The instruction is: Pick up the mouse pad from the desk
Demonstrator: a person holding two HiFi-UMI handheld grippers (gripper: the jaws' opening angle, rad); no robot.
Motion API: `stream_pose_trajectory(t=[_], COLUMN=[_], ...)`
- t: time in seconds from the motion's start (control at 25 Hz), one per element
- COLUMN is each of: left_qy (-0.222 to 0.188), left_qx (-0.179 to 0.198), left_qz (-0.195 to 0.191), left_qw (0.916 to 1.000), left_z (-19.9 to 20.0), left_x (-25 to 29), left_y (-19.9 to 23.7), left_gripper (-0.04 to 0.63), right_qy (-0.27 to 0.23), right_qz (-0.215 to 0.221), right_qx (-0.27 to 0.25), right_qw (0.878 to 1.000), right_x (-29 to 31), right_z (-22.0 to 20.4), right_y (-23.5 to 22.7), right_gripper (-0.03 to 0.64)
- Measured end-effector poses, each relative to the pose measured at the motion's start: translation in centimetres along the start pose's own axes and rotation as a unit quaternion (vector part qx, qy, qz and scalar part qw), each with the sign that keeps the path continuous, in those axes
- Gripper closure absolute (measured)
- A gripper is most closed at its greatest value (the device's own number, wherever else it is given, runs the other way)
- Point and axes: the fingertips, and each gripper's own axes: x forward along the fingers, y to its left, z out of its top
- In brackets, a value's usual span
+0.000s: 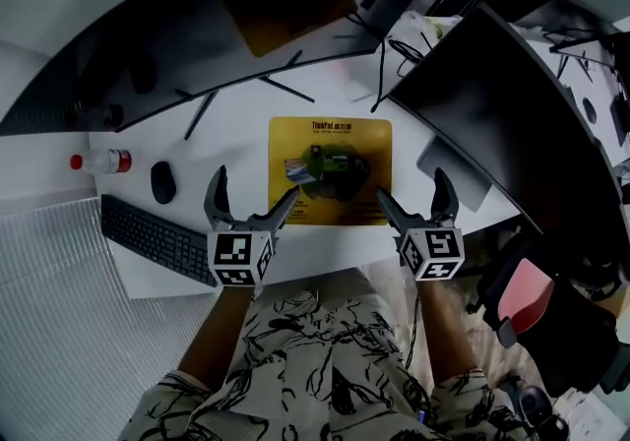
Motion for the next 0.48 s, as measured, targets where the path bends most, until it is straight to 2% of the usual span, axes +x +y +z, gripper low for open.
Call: stream_pose_trajectory(t=[0.48], left_qy=[0.103], left_qx=[-0.007], left_qz=[0.017], left_qw=[0.9945], left_z=[-8.1], left_x=[5.8], left_y=[1.4], left_gripper=[0.022], right_qy=[0.099], right_qz=[0.005], right_qx=[0.011], right_qw=[0.995], right_x=[5.8], right_z=[-7.1], right_y=[-0.7], right_gripper=[0.063])
